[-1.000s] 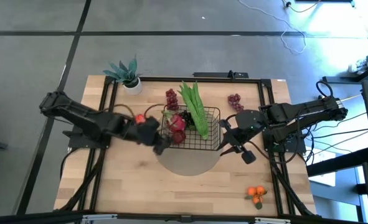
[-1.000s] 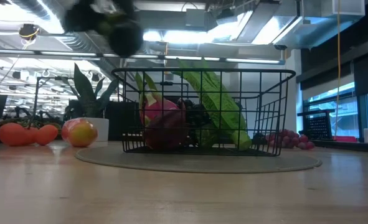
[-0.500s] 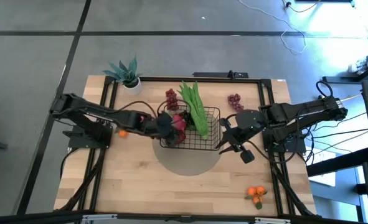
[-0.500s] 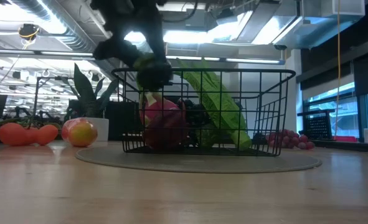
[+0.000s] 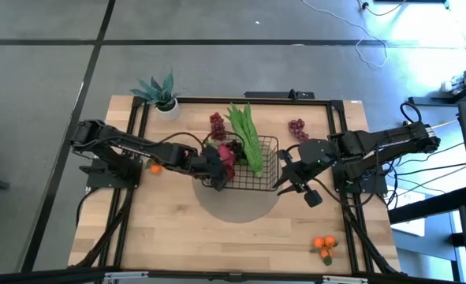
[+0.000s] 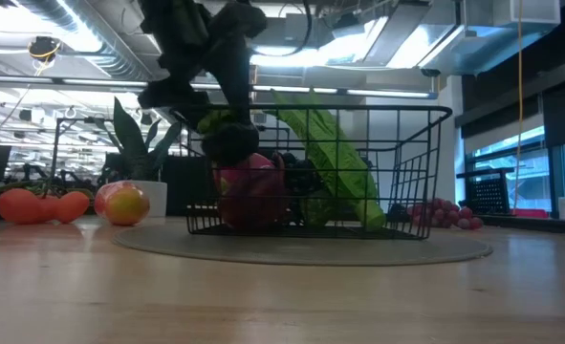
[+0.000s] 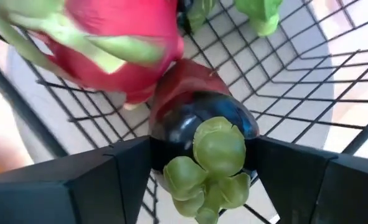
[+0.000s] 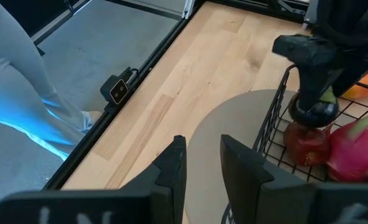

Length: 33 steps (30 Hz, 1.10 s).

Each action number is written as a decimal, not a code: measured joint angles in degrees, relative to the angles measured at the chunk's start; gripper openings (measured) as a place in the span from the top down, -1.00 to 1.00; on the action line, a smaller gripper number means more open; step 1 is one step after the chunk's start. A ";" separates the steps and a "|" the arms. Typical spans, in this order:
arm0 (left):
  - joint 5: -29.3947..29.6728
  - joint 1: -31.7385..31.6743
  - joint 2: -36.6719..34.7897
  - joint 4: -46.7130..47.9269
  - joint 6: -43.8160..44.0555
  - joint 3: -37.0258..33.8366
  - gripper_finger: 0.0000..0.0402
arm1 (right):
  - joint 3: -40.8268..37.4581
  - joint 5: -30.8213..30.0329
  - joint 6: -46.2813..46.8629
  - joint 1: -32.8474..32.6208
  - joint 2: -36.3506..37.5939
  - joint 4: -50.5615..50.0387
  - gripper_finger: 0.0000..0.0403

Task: Build produce basket
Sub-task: Put the violet mangosteen into the black wire basket

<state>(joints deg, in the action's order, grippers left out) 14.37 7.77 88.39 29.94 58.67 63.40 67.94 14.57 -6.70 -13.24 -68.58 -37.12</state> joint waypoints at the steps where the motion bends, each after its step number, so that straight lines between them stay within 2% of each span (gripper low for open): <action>1: -0.36 0.00 0.33 -0.03 0.15 0.00 -0.16 | 0.00 0.00 0.00 0.00 0.00 0.00 0.58; 14: -5.57 -1.37 1.34 -2.32 -3.94 0.04 -0.22 | 0.00 0.00 -0.02 -0.02 -0.02 -0.65 0.58; 33: -5.52 -1.38 1.34 -2.39 -3.36 0.04 -0.24 | 0.00 0.02 0.39 -0.02 -0.02 -0.39 0.58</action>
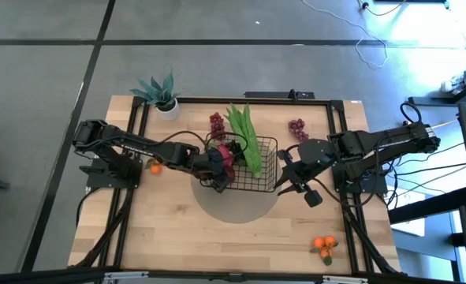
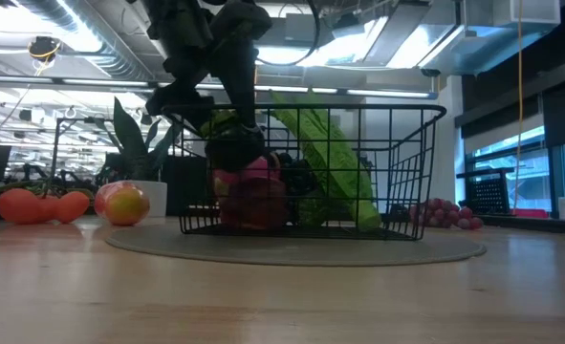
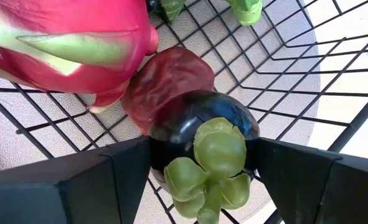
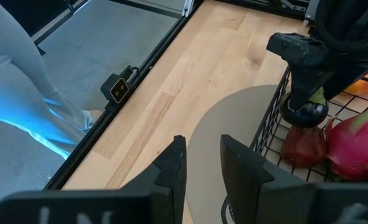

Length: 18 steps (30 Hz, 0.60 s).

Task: Build produce basket
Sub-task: Put the violet mangosteen into the black wire basket

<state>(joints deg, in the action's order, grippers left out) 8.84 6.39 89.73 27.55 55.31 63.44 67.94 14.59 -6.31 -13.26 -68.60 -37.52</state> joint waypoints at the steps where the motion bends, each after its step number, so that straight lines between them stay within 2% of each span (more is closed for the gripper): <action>1: 0.00 0.00 0.00 0.00 -0.01 0.00 -0.24 | 0.00 0.00 0.00 0.00 0.00 0.00 0.58; 18: 0.87 0.00 0.00 0.31 1.61 0.00 -0.24 | 0.00 0.00 0.00 -0.01 0.00 -0.02 0.58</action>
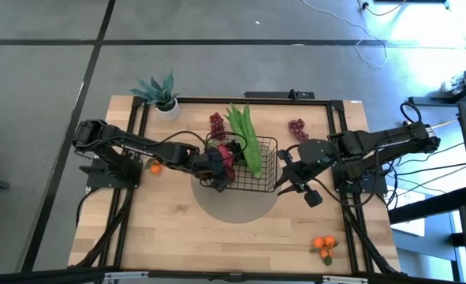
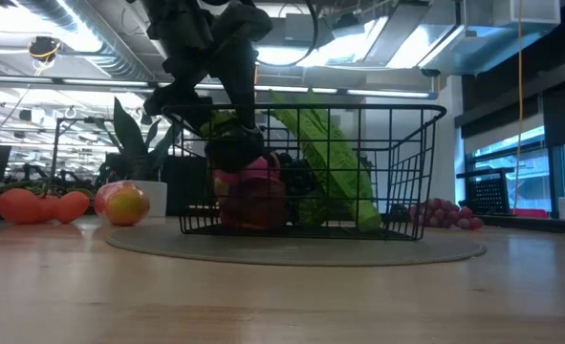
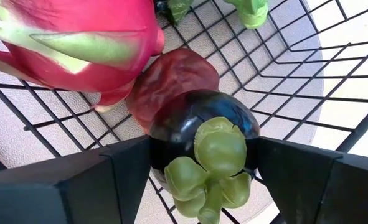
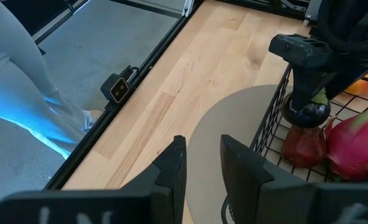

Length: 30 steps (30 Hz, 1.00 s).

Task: Build produce basket
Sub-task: Put the violet mangosteen into the black wire basket, then put the top orange tangerines into the black wire basket

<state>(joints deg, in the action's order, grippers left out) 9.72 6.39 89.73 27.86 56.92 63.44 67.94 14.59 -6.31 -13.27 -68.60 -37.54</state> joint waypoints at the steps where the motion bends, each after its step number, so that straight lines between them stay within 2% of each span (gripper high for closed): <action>1: 0.01 0.00 0.00 0.00 0.01 0.00 -0.25 | 0.00 0.00 0.00 -0.01 0.00 0.00 0.58; 13: 0.16 -0.46 0.00 1.22 -0.93 0.00 -0.68 | 0.00 0.01 0.00 0.00 0.00 0.00 0.58; 20: 2.85 -0.44 -1.35 1.09 -2.73 0.17 -0.68 | 0.00 0.02 0.00 -0.01 -0.02 -0.02 0.58; 30: 3.70 -0.44 -1.78 0.67 -12.48 6.77 -0.69 | 0.00 0.02 0.00 -0.01 -0.04 0.42 0.58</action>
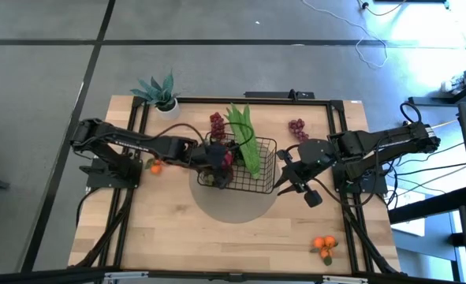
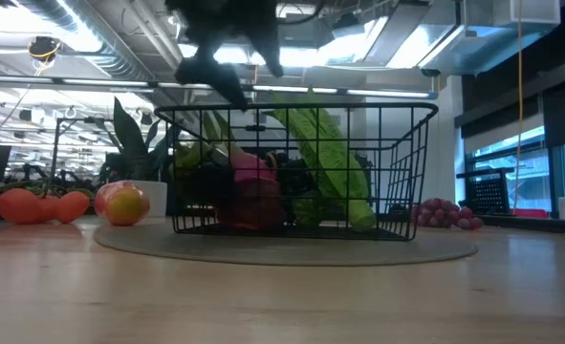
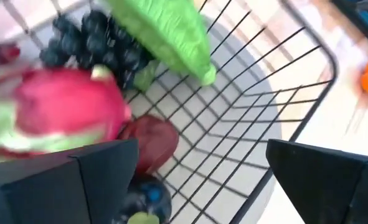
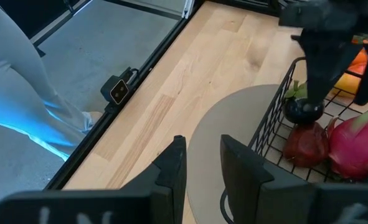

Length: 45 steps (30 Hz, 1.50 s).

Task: Build produce basket
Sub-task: Put the top orange tangerines into the black wire basket

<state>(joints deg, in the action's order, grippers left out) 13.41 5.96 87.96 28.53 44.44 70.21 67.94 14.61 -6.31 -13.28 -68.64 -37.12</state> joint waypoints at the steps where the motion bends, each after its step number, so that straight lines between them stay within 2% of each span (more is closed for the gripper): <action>1: 0.52 0.00 0.05 0.33 -1.36 0.92 -0.68 | 0.00 -0.02 0.00 0.00 0.00 0.00 0.58; 4: 2.32 0.02 0.03 3.81 -4.39 4.22 -0.67 | 0.00 -0.02 0.00 0.01 0.00 0.01 0.58; 12: 2.77 0.65 0.03 21.93 -6.24 13.09 -0.67 | 0.00 0.00 0.00 0.01 0.00 0.00 0.58; 19: 4.99 3.19 0.03 28.07 -5.53 16.27 -0.67 | 0.00 -0.80 -2.05 0.42 0.00 2.52 0.58; 22: 6.60 4.15 0.03 30.02 -3.84 16.42 -0.67 | 0.00 -5.93 -1.05 0.76 0.00 2.66 0.58; 27: 7.47 4.92 -0.88 34.97 -0.91 16.42 -0.67 | 0.00 -21.01 5.64 1.84 0.00 1.08 0.58; 29: 8.05 4.94 -0.72 38.91 0.84 16.37 -0.67 | 0.00 -23.50 8.69 3.14 0.00 0.46 0.58; 32: 8.12 4.90 -1.70 46.33 4.35 16.43 -0.67 | 0.00 -22.84 12.71 5.41 -0.19 -0.30 0.58; 36: 7.09 4.90 -1.35 54.37 7.80 16.32 -0.67 | 0.02 -16.83 16.64 8.56 -0.95 -1.15 0.58; 40: 1.38 4.90 -1.45 55.06 7.73 14.44 -0.67 | 0.02 -8.56 16.73 11.19 -2.21 -3.25 0.58; 45: 0.47 4.98 -1.46 54.53 7.72 9.54 -0.67 | 0.02 -6.97 15.23 13.84 -5.48 -4.68 0.58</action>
<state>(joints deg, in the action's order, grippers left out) 13.88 10.94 86.50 83.05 52.16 79.76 67.96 7.64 8.93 0.56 -74.13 -41.80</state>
